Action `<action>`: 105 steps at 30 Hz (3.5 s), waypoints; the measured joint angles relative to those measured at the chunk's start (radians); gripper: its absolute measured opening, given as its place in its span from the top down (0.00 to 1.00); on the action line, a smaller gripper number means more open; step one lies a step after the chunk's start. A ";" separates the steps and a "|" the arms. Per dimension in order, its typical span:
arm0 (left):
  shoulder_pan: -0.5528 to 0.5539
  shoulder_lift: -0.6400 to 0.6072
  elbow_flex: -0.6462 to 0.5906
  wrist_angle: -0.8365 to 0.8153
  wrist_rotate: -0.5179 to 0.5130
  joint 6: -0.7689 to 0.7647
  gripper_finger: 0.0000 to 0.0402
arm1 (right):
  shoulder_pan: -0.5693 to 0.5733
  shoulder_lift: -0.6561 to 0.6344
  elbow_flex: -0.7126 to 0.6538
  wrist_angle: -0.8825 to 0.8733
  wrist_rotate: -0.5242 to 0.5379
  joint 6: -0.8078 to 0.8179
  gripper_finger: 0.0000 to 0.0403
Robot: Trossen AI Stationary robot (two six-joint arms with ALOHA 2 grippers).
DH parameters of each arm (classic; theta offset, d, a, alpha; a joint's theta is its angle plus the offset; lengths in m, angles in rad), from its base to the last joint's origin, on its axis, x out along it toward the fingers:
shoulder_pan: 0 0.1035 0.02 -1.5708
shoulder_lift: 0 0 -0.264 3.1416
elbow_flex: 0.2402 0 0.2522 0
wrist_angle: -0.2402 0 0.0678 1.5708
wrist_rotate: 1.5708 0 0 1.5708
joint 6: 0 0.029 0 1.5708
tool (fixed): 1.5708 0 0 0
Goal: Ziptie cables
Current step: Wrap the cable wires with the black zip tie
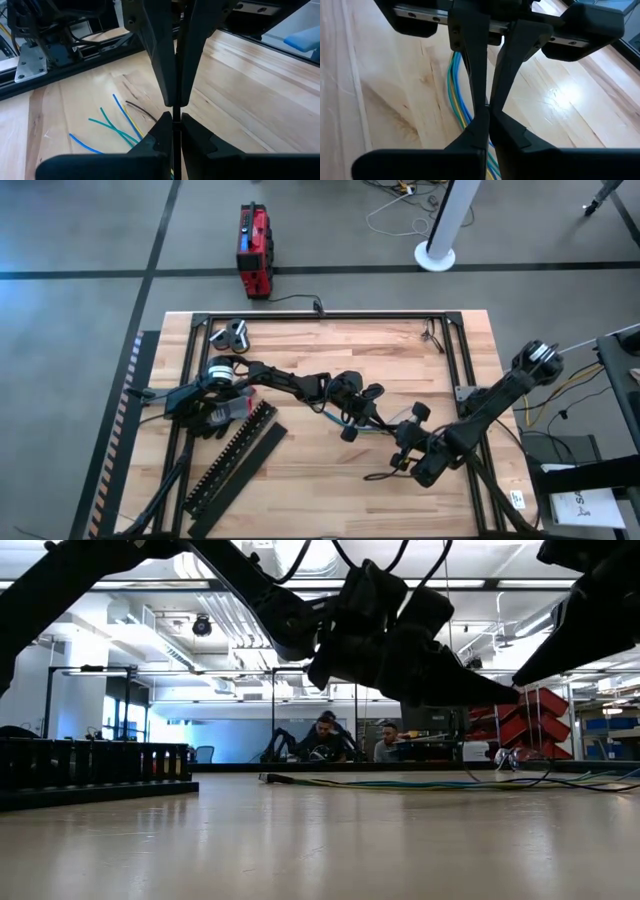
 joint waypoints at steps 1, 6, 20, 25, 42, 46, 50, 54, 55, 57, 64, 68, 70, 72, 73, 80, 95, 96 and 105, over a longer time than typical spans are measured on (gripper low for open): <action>0.000 0.000 0.000 0.002 0.001 0.000 0.98 | 0.000 -0.009 0.000 0.000 -0.002 -0.003 0.99; 0.000 0.000 0.000 0.003 0.002 0.000 0.98 | 0.001 -0.071 0.000 -0.004 -0.012 -0.032 1.00; 0.000 0.000 0.000 -0.005 0.003 0.000 0.98 | 0.003 -0.270 0.000 -0.006 -0.067 -0.155 1.00; 0.000 0.000 0.000 -0.009 0.001 0.000 0.98 | 0.003 -0.327 0.000 -0.006 -0.070 -0.209 1.00; 0.000 0.000 -0.003 -0.041 0.000 0.000 0.98 | 0.003 -0.545 0.000 -0.006 -0.070 -0.384 1.00; 0.000 0.000 -0.003 -0.058 0.000 0.000 0.98 | 0.003 -0.587 0.000 -0.006 -0.070 -0.419 1.00; 0.000 0.000 -0.003 -0.065 0.000 0.004 0.98 | 0.003 -0.626 0.000 -0.006 -0.069 -0.457 1.00; 0.000 0.000 -0.003 -0.071 0.000 0.004 0.98 | 0.003 -0.667 0.000 -0.003 -0.062 -0.489 1.00; 0.000 0.000 -0.003 -0.071 0.000 0.004 0.98 | 0.003 -0.675 0.000 -0.003 -0.054 -0.492 1.00; 0.000 0.000 -0.004 -0.071 0.000 0.004 0.98 | 0.003 -0.694 0.000 -0.003 -0.044 -0.506 1.00; 0.000 0.003 -0.019 -0.086 -0.001 0.008 0.98 | 0.003 -0.717 0.065 0.003 -0.019 -0.611 1.00; 0.000 0.026 -0.020 -0.074 0.000 0.010 0.98 | 0.003 -0.699 0.129 0.002 -0.007 -0.682 1.00; 0.000 0.036 -0.020 -0.067 0.000 0.009 0.98 | 0.003 -0.691 0.150 0.001 -0.010 -0.698 1.00; 0.000 0.045 -0.020 -0.062 0.000 0.009 0.98 | 0.003 -0.685 0.152 -0.003 -0.023 -0.698 1.00; 0.000 0.045 -0.020 -0.065 0.000 0.009 0.98 | 0.003 -0.684 0.150 -0.011 -0.032 -0.679 1.00; 0.000 0.045 -0.018 -0.058 0.000 0.004 0.98 | 0.003 -0.617 0.061 -0.091 -0.044 -0.355 0.95; 0.000 0.042 -0.016 -0.041 0.000 0.004 0.98 | -0.006 -0.155 -0.044 -0.063 0.027 0.295 0.68; 0.000 0.042 -0.016 -0.041 0.000 0.004 0.98 | -0.006 -0.119 -0.044 -0.054 0.047 0.311 0.67; 0.000 0.041 -0.016 -0.041 0.000 0.004 0.98 | -0.008 0.079 -0.043 0.094 0.030 0.401 0.71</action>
